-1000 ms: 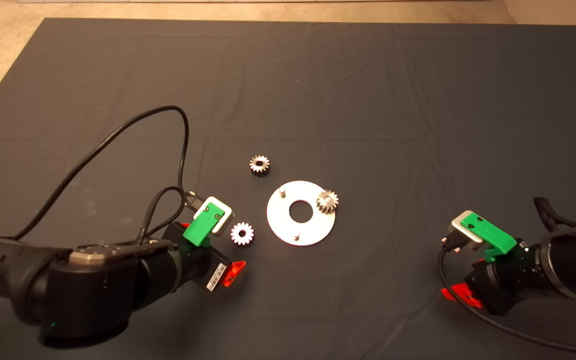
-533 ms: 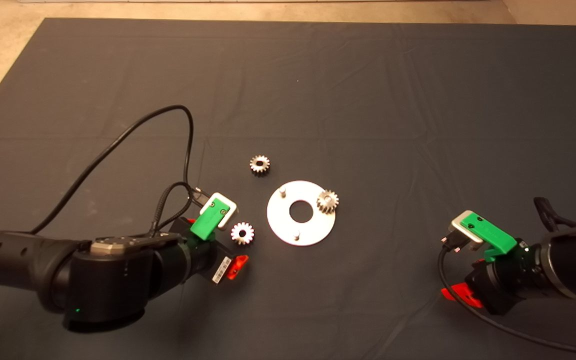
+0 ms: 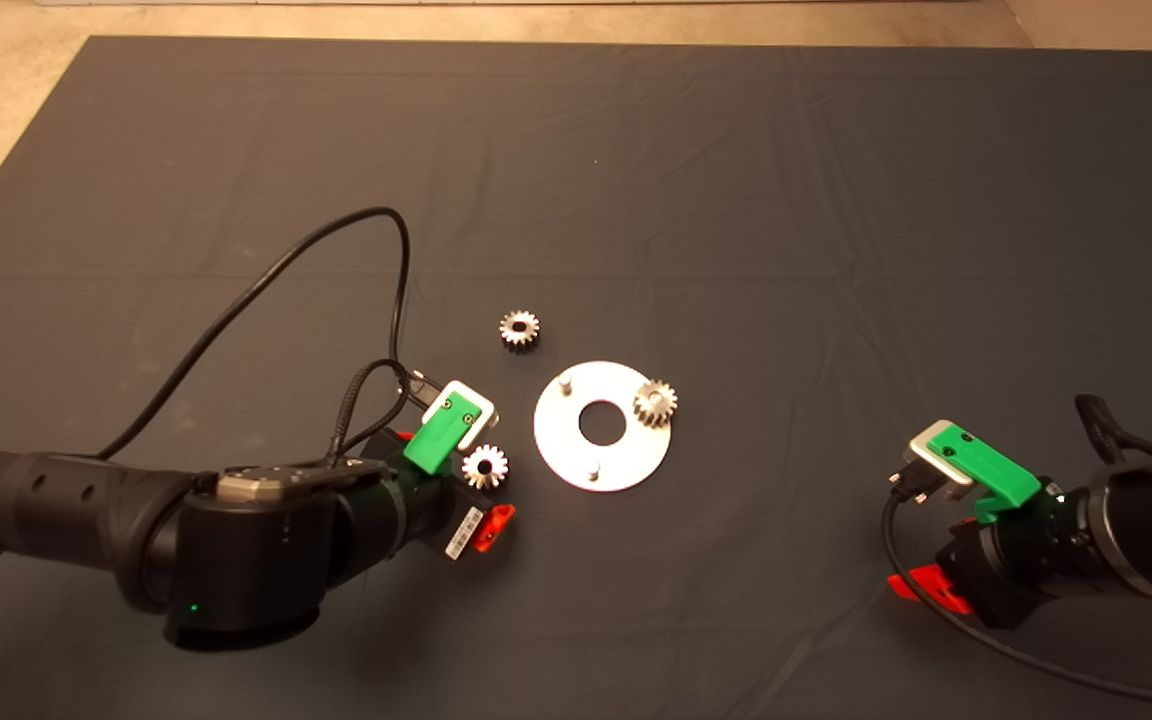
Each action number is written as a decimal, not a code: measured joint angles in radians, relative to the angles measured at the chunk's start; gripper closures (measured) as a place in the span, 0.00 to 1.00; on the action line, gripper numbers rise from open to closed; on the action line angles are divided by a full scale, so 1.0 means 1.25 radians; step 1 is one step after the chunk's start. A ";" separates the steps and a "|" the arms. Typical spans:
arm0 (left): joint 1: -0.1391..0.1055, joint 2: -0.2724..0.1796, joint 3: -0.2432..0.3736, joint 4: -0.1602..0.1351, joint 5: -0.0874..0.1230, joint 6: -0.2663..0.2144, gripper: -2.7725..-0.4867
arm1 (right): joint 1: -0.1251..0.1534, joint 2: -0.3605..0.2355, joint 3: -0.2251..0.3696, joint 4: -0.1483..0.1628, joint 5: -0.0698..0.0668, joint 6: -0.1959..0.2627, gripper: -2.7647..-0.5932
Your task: Install three planetary gears onto the carrier pins
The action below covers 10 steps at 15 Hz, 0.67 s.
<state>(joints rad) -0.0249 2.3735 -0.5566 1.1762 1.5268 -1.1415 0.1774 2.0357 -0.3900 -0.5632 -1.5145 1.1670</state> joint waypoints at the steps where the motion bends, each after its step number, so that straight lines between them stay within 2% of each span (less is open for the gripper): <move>1: 0.000 0.009 -0.003 0.000 -0.001 0.000 0.01 | 0.000 -0.006 0.000 0.000 0.000 -0.006 0.33; 5: 0.009 0.038 -0.024 0.002 -0.001 0.002 0.01 | 0.000 -0.018 0.000 0.000 0.002 -0.013 0.33; 10: 0.014 0.056 -0.042 0.003 0.000 0.002 0.01 | 0.000 -0.060 0.000 0.000 0.005 -0.043 0.33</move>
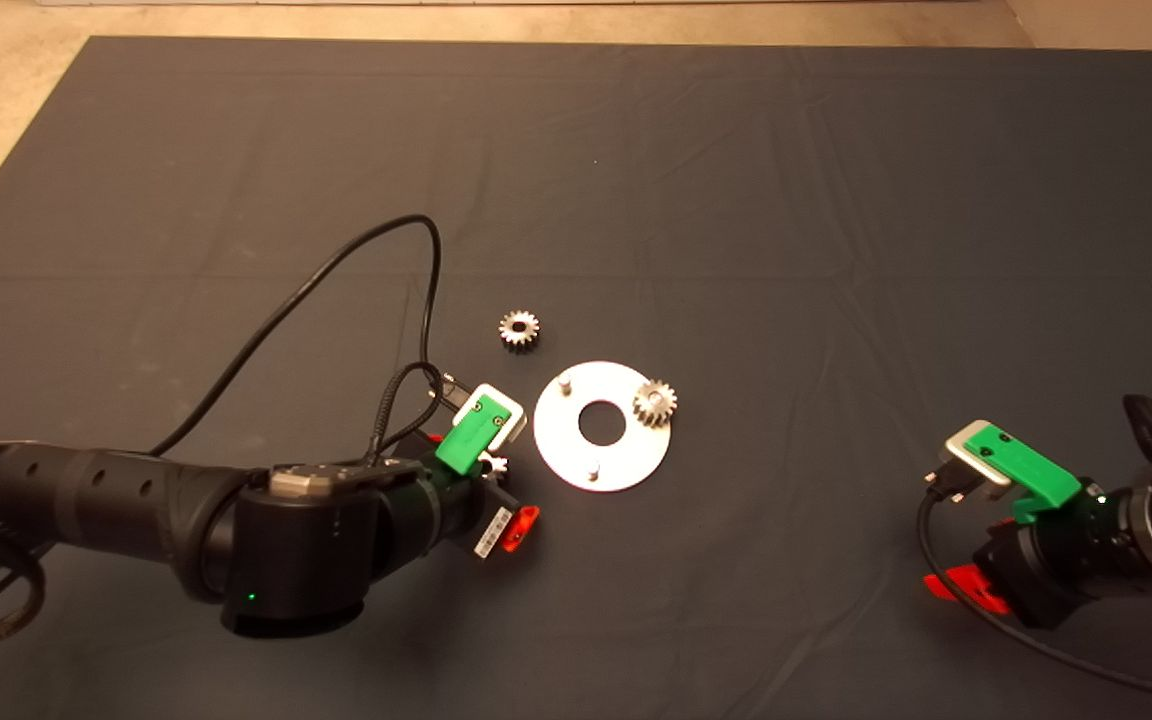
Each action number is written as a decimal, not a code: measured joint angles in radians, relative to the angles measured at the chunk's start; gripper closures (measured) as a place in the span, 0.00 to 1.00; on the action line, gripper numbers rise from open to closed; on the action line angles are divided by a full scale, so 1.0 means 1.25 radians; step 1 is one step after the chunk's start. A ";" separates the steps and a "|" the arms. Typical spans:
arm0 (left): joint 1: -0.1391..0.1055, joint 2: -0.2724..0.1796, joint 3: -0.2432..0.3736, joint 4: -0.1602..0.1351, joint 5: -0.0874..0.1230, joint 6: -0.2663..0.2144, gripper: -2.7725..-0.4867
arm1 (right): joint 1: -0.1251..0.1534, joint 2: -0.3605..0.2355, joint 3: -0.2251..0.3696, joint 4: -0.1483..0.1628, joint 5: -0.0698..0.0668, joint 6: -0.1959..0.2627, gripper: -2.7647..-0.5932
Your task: Install three planetary gears onto the carrier pins
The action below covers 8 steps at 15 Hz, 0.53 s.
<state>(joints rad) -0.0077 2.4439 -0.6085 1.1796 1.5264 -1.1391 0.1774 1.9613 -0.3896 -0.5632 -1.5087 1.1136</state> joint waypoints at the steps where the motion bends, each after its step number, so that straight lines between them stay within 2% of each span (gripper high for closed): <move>1: 0.000 0.003 -0.001 0.000 -0.001 0.000 0.01 | 0.000 0.000 0.000 0.000 0.001 -0.002 0.33; 8: 0.004 0.011 -0.010 0.002 0.000 0.000 0.02 | 0.000 0.000 0.000 0.000 0.004 -0.002 0.33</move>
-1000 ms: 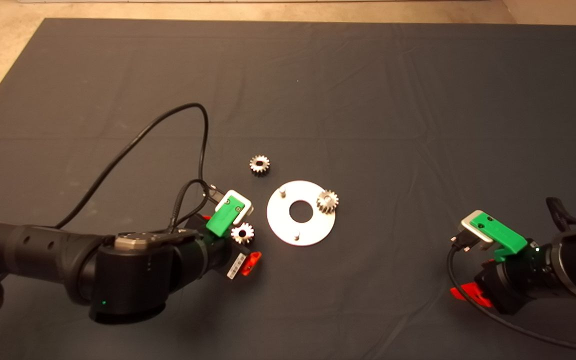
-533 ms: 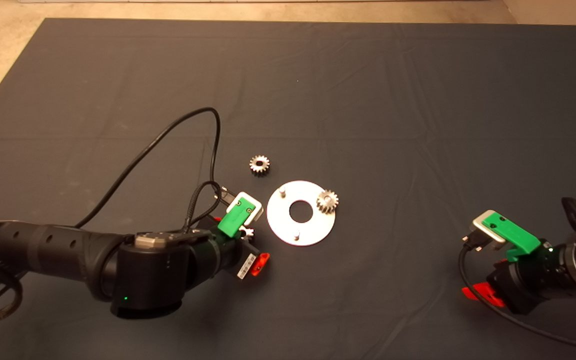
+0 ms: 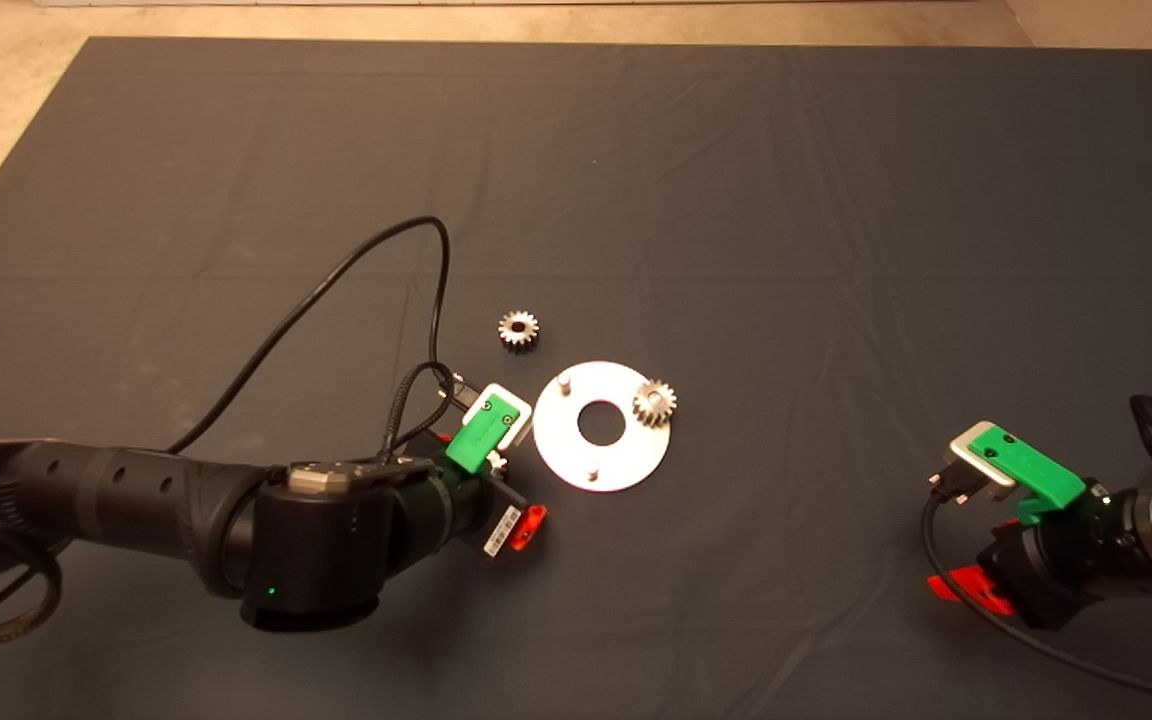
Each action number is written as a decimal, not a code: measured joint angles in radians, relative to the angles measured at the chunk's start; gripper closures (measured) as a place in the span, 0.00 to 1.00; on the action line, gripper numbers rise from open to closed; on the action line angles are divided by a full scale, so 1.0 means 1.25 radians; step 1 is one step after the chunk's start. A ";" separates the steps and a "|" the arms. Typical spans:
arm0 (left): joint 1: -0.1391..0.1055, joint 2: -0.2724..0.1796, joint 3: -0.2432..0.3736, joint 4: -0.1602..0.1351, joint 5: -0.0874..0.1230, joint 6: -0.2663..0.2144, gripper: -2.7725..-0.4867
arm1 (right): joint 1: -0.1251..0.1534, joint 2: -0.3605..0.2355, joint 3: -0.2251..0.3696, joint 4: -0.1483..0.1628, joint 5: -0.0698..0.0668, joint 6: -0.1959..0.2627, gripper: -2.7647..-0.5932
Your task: Install three planetary gears onto the carrier pins
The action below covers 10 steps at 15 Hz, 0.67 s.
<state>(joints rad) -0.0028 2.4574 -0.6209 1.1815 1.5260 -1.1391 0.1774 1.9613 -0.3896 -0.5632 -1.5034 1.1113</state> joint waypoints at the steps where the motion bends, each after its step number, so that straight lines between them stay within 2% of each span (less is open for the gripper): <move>1: 0.000 0.000 0.000 0.001 0.000 0.000 0.04 | 0.000 0.000 0.000 0.000 0.002 0.000 0.33; 3: 0.000 0.000 -0.001 0.001 0.000 0.000 0.04 | 0.000 0.000 0.000 0.000 0.010 0.000 0.33; 5: 0.007 0.000 -0.001 0.012 0.000 0.001 0.04 | 0.000 0.000 0.000 0.000 0.011 0.000 0.33; 7: 0.013 0.000 -0.002 0.018 0.000 0.001 0.10 | 0.000 0.000 0.000 0.000 0.011 0.000 0.33; 9: 0.013 -0.003 -0.005 0.029 0.000 0.001 0.10 | 0.000 0.000 0.000 0.000 0.015 0.001 0.33; 10: 0.013 -0.005 -0.007 0.032 0.000 0.001 0.14 | -0.002 0.000 0.000 0.000 0.017 0.000 0.33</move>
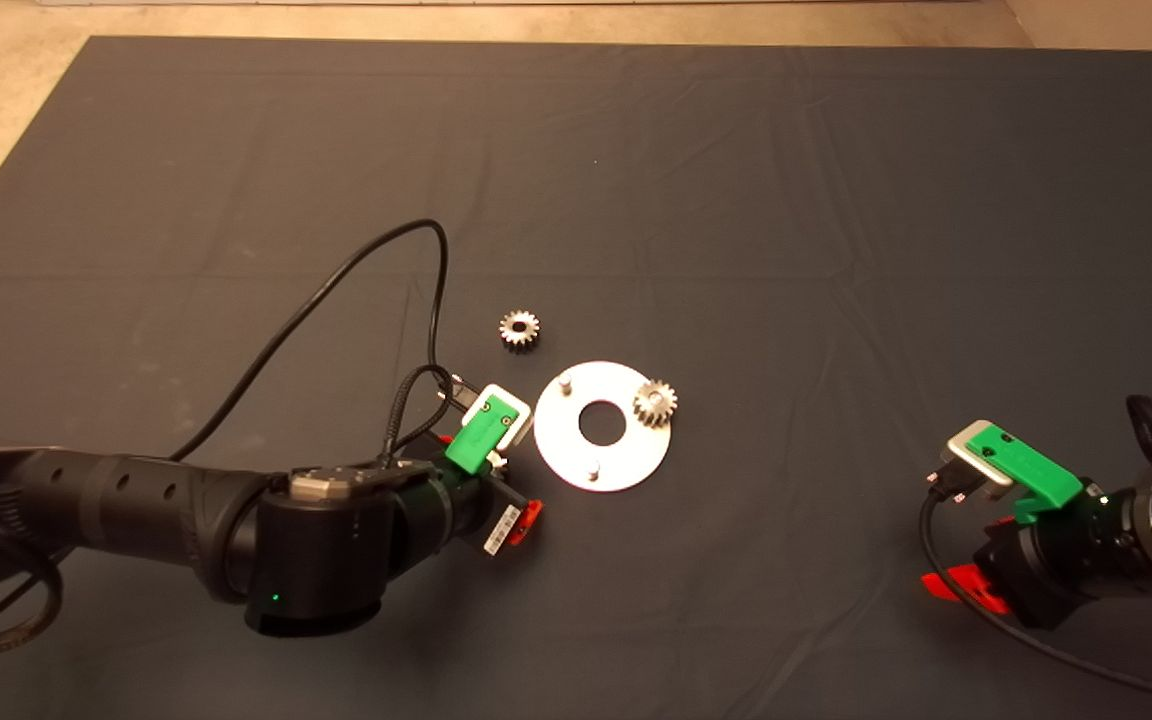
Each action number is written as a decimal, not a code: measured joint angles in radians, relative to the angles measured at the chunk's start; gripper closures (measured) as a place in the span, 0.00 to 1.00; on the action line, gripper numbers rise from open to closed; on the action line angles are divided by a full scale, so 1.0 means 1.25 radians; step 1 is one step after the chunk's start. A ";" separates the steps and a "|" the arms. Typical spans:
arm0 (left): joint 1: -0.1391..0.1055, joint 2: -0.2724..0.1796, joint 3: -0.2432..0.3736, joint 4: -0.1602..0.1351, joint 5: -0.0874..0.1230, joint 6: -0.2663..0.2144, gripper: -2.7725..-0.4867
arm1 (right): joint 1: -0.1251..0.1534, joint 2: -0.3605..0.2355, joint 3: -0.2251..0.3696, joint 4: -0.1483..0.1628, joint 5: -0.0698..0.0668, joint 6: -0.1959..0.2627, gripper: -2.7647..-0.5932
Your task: Install three planetary gears onto the carrier pins
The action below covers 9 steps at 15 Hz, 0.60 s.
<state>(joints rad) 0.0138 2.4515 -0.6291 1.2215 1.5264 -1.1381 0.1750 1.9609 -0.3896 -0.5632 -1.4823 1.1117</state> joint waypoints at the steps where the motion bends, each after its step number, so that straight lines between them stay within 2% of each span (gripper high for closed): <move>1: 0.000 0.000 0.000 0.002 0.000 0.002 0.17 | -0.003 0.000 0.000 0.000 0.002 0.000 0.33; 4: 0.009 -0.002 -0.010 0.005 -0.001 0.010 0.17 | -0.005 0.000 0.000 0.001 0.005 0.000 0.33; 9: 0.009 -0.007 -0.019 0.011 0.000 0.017 0.27 | -0.005 -0.002 0.000 0.001 0.007 0.000 0.33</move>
<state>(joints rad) 0.0256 2.4428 -0.6532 1.2357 1.5264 -1.1164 0.1694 1.9585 -0.3896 -0.5623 -1.4740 1.1115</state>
